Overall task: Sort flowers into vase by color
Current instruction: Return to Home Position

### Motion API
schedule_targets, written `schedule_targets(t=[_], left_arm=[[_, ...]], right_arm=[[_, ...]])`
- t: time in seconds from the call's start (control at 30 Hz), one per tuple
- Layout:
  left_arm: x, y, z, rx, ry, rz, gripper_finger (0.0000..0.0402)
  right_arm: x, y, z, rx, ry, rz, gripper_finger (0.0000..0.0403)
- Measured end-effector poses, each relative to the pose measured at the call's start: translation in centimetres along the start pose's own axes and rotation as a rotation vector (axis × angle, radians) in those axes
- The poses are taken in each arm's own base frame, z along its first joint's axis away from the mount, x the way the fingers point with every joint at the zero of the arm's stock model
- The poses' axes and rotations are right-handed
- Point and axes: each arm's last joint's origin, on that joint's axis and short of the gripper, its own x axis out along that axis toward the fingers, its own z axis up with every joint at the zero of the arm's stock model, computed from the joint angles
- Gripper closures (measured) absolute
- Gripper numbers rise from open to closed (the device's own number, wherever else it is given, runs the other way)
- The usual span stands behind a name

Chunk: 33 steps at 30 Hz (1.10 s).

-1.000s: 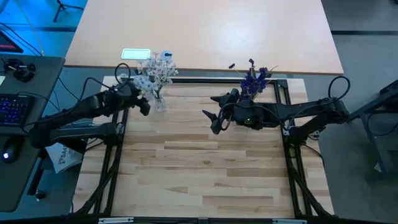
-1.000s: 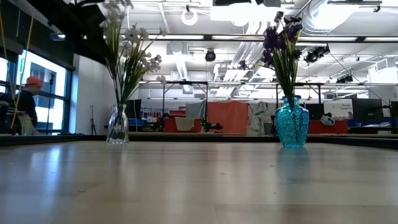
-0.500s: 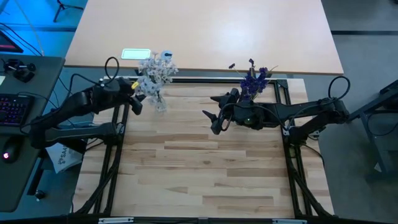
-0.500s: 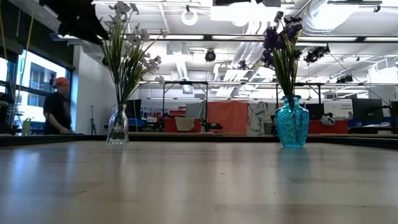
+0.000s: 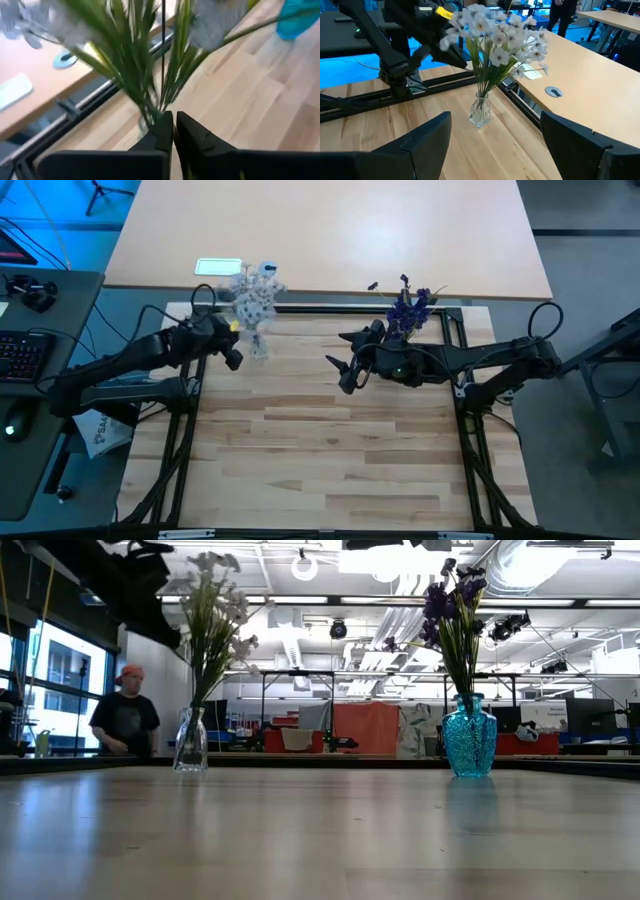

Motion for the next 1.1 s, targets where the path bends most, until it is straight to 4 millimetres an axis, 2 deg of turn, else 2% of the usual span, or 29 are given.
schedule_targets(t=[0.13, 0.33, 0.53, 0.67, 0.77, 0.87, 0.93, 1.0, 1.1], left_arm=[[0.2, 0.0, -0.3, -0.037, 0.002, 0.012, 0.0398], [-0.9, 0.3, 0.5, -0.049, -0.031, 0.006, 0.0374], [-3.0, 0.9, 1.9, -0.043, -0.014, 0.000, 0.0317], [-4.5, 1.3, 2.5, -0.058, 0.019, -0.001, 0.0274], [-5.6, 1.4, 2.6, -0.107, 0.066, -0.087, 0.0249], [-6.3, 1.3, 1.1, -0.201, 0.129, -0.205, 0.0240], [-6.2, 1.0, -0.4, -0.279, 0.108, -0.271, 0.0240], [-5.6, 0.5, -1.8, -0.365, 0.024, -0.343, 0.0242], [-4.3, -0.5, -3.3, -0.515, -0.195, -0.521, 0.0247]], right_arm=[[0.0, 0.0, 0.0, 0.000, 0.000, 0.000, 0.0103], [0.0, 0.0, 0.0, 0.000, 0.000, 0.000, 0.0103], [0.0, 0.0, 0.1, 0.008, -0.011, 0.001, 0.0103], [-0.2, 0.0, 1.1, 0.029, -0.055, 0.008, 0.0103], [-0.5, -0.1, 1.7, 0.007, -0.065, 0.009, 0.0103], [-1.3, -0.1, 2.3, -0.015, -0.007, 0.017, 0.0103], [-2.4, -0.1, 2.3, -0.030, 0.062, 0.029, 0.0103], [-3.6, -0.2, 1.9, -0.030, 0.132, 0.049, 0.0103], [-5.5, -0.4, 0.8, 0.001, 0.266, 0.092, 0.0112]])
